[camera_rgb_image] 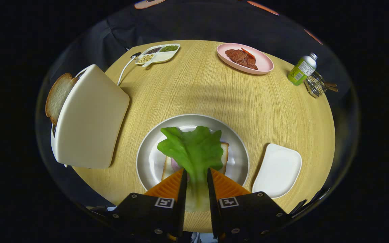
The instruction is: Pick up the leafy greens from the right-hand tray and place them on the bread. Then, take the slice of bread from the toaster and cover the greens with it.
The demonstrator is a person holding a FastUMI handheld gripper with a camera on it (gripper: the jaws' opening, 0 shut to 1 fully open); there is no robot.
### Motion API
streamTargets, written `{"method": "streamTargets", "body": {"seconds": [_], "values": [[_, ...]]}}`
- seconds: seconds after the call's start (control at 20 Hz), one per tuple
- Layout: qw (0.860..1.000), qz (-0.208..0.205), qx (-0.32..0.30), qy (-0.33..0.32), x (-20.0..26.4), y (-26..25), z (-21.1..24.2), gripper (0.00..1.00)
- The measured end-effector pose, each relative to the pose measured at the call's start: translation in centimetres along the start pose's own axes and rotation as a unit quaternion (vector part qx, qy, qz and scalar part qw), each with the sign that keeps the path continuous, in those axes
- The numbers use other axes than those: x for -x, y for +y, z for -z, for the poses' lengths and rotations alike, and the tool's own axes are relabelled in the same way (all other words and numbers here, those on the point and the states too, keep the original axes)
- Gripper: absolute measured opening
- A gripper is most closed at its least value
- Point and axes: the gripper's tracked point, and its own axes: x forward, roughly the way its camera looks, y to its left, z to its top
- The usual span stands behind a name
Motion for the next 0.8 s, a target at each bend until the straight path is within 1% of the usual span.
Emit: {"method": "streamTargets", "body": {"seconds": [0.05, 0.1, 0.2, 0.3, 0.35, 0.4, 0.45, 0.5, 0.8], "values": [[1.000, 0.001, -0.001, -0.001, 0.1, 0.0, 0.1, 0.38], [1.000, 0.004, -0.002, -0.002, 0.3, -0.2, 0.0, 0.47], [1.000, 0.009, -0.008, -0.003, 0.4, -0.2, 0.1, 0.59], [1.000, 0.013, -0.016, -0.003, 0.8, -0.3, 0.1, 0.73], [1.000, 0.014, -0.019, -0.004, 1.0, -0.3, 0.1, 0.77], [1.000, 0.015, -0.020, -0.005, 1.2, -0.3, -0.1, 0.84], [1.000, 0.017, -0.020, -0.006, 1.6, -0.2, -0.1, 0.89], [1.000, 0.018, -0.021, -0.007, 1.9, 0.0, -0.2, 0.98], [0.999, 0.015, -0.016, -0.023, 5.4, 2.5, -2.5, 0.99]]}}
